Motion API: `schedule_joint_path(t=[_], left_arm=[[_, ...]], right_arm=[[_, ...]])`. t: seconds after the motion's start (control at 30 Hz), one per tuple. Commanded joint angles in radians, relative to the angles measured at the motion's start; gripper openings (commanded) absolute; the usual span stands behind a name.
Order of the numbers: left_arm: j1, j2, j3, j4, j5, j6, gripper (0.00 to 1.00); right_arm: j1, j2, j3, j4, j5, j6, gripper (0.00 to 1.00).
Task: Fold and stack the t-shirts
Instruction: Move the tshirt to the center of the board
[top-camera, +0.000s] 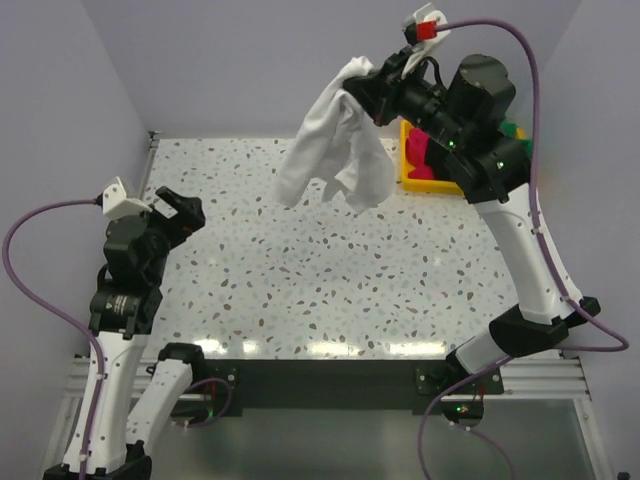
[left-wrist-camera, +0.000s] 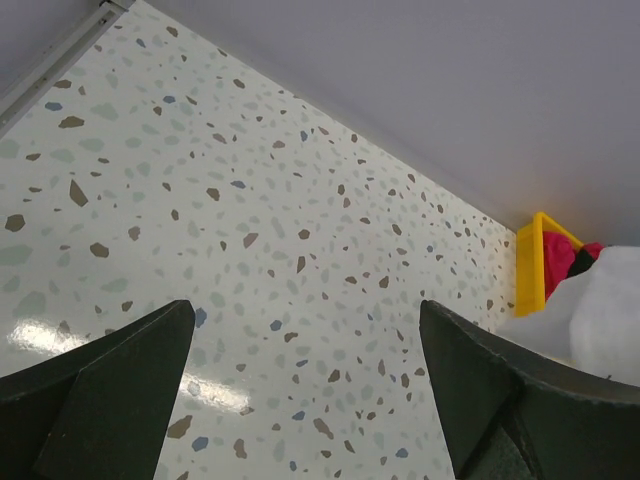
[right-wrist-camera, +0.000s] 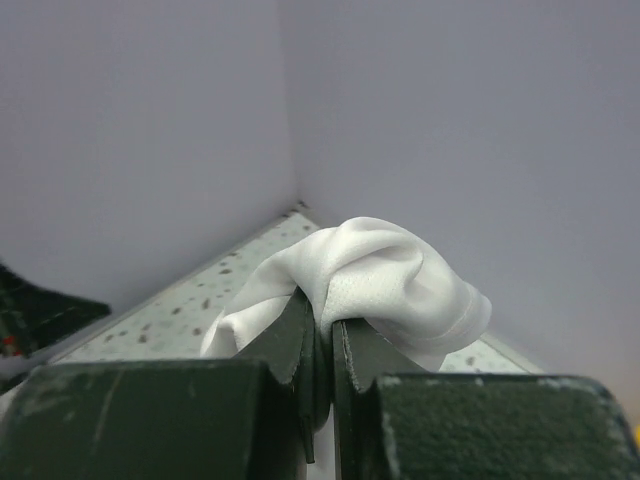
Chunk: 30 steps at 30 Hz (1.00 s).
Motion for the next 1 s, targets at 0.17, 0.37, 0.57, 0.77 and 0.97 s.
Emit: schedule_joint_path(t=[0.17, 0.37, 0.57, 0.77, 0.97], left_arm=[[0.005, -0.085, 0.056, -0.128, -0.062, -0.029, 1.00], [0.005, -0.068, 0.021, -0.145, -0.053, -0.044, 1.00], [0.005, 0.015, -0.075, -0.081, 0.077, -0.015, 1.00], [0.005, 0.122, -0.224, 0.026, 0.198, -0.024, 1.00], [-0.061, 0.225, -0.330, 0.152, 0.295, -0.052, 1.00]], right_arm=[[0.077, -0.040, -0.121, 0.050, -0.197, 0.235, 0.00], [0.017, -0.129, -0.594, 0.022, 0.136, 0.368, 0.00], [-0.206, -0.056, -0.931, -0.002, 0.174, 0.462, 0.78], [-0.200, -0.201, -1.056, 0.004, 0.245, 0.393, 0.99], [0.097, -0.264, -1.106, 0.039, 0.333, 0.327, 0.99]])
